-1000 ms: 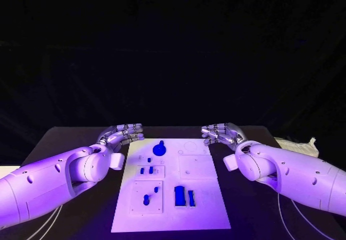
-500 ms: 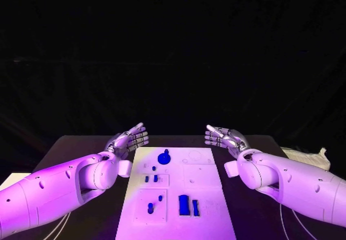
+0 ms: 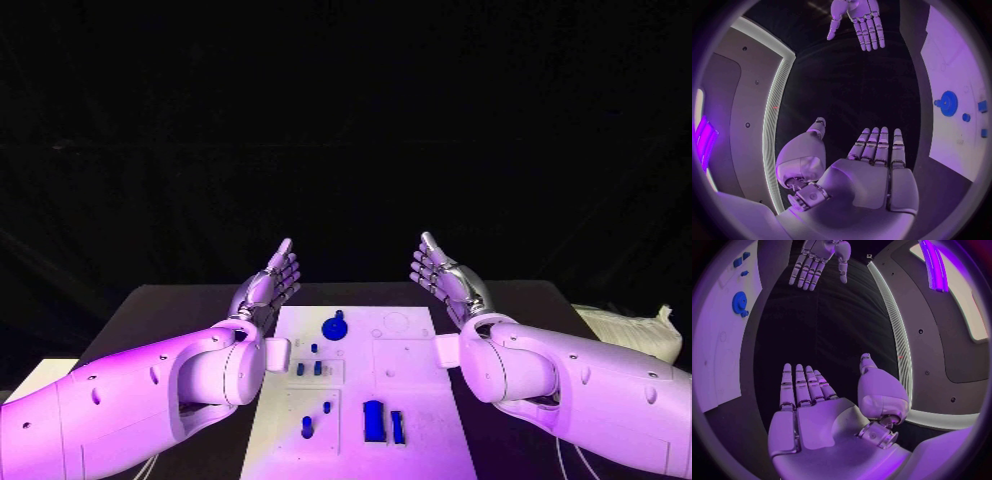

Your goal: Assemble the parts on the task board

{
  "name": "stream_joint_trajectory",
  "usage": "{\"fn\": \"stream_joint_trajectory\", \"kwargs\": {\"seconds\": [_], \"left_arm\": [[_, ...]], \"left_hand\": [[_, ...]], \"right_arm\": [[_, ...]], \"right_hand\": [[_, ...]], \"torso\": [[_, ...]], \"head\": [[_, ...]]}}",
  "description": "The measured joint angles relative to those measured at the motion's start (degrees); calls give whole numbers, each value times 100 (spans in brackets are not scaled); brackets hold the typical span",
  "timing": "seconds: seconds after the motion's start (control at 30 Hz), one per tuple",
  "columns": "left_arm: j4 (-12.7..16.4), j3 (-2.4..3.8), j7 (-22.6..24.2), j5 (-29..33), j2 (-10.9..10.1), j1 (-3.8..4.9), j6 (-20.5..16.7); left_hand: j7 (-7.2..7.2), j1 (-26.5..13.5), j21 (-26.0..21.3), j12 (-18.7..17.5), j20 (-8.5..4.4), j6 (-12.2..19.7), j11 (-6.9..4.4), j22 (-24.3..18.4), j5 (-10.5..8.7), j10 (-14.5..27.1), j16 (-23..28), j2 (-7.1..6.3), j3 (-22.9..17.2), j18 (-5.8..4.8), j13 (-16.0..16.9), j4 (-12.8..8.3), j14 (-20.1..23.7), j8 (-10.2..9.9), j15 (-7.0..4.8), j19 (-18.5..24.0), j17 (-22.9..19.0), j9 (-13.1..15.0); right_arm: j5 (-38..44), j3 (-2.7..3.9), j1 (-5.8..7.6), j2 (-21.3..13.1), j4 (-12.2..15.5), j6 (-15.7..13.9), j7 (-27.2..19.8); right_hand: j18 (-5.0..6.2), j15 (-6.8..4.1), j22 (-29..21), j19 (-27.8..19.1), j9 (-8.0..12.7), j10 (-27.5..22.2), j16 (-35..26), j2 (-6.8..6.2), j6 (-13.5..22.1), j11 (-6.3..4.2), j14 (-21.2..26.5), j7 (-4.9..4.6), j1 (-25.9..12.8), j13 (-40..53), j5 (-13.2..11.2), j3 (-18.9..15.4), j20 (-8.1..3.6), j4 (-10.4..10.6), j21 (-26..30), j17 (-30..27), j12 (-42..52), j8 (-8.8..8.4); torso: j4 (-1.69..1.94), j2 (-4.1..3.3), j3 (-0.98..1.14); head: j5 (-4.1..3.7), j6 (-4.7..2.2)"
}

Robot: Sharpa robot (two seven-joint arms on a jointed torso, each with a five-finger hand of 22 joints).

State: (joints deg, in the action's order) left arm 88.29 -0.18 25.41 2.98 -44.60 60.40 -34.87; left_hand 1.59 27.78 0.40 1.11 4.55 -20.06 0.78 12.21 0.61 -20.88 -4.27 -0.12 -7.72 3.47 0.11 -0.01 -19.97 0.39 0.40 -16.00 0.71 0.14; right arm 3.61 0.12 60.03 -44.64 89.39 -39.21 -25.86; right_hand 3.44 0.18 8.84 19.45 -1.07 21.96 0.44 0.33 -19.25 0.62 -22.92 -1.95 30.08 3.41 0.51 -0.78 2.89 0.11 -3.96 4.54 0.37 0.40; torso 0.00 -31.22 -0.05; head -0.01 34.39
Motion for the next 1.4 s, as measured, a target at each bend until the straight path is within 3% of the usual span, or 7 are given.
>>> {"fn": "stream_joint_trajectory", "kwargs": {"seconds": [0.23,0.4,0.83,0.97,1.13,1.23,1.4], "left_arm": [[147,10,194,-139,-12,-21,-590],[149,11,258,-183,-14,-22,-739],[151,11,319,-231,-14,-23,-879],[151,11,326,-234,-14,-23,-891],[151,11,331,-237,-14,-23,-899],[153,11,334,-239,-14,-24,-904],[153,11,336,-239,-14,-24,-908]], "left_hand": [[-111,-690,-5,-47,-311,499,-54,-304,-23,521,285,11,178,-170,-4,-2,501,0,-27,394,-47,-5],[-133,-1057,-5,-78,-402,766,-69,-466,-23,799,349,11,398,-260,-4,0,761,0,-36,592,-57,-7],[-152,-1772,-5,-78,-444,1275,-79,-988,-22,1340,389,14,709,-262,-3,0,1270,0,-38,996,-64,-9],[-162,-1908,-5,-78,-453,1363,-89,-1099,-22,1432,389,9,709,-261,-3,0,1361,0,-51,1156,-64,-8],[-153,-2057,-5,-78,-452,1523,-81,-1170,-22,1571,389,-5,740,-262,-2,-1,1538,0,-38,1414,-64,-7],[-157,-2539,-5,-78,-457,1950,-83,-1210,-22,2028,389,13,740,-261,-2,-1,1944,1,-40,1576,-63,-7],[-162,-2734,-5,-78,-454,1978,-80,-1216,-22,2057,389,12,740,-261,-1,-1,1966,1,-39,1579,-63,-6]], "right_arm": [[-235,-12,13,-7,44,-322,-182],[-308,-13,13,-7,45,-407,-236],[-379,-13,13,-7,46,-492,-289],[-385,-13,12,-7,46,-498,-295],[-391,-13,12,-7,48,-505,-300],[-394,-13,12,-7,48,-508,-302],[-398,-13,12,-7,48,-511,-305]], "right_hand": [[-216,-12,-218,-479,72,-541,-3,-23,475,-41,563,132,-738,-231,-22,37,-196,-6,267,-304,0,0],[-223,-13,-335,-735,87,-831,-22,-27,731,-55,870,166,-1134,-292,-22,41,-246,-10,329,-386,0,0],[-221,-27,-814,-1227,101,-1393,-22,-29,1213,-68,1457,181,-1905,-329,-22,41,-287,-10,352,-441,1,-22],[-310,-13,-845,-1328,101,-1496,-22,-40,1310,-69,1571,179,-2064,-333,-22,41,-287,-10,375,-446,1,-22],[-310,-18,-876,-1919,101,-2168,-22,-37,1904,-66,2263,197,-2943,-336,-22,41,-287,-10,375,-449,1,-22],[-310,-19,-878,-1919,101,-2168,-22,-28,1905,-66,2263,197,-2970,-336,-21,41,-287,-10,375,-449,1,-22],[-309,-19,-879,-1919,100,-2168,-22,-34,1905,-66,2263,197,-2977,-336,-21,41,-287,-10,375,-449,1,-22]], "torso": [[0,3,4],[0,4,5],[0,4,6],[0,4,6],[0,4,5],[0,4,5],[0,4,5]], "head": [[0,-1],[1,-1],[1,-2],[1,-2],[1,-2],[1,-2],[1,-2]]}}
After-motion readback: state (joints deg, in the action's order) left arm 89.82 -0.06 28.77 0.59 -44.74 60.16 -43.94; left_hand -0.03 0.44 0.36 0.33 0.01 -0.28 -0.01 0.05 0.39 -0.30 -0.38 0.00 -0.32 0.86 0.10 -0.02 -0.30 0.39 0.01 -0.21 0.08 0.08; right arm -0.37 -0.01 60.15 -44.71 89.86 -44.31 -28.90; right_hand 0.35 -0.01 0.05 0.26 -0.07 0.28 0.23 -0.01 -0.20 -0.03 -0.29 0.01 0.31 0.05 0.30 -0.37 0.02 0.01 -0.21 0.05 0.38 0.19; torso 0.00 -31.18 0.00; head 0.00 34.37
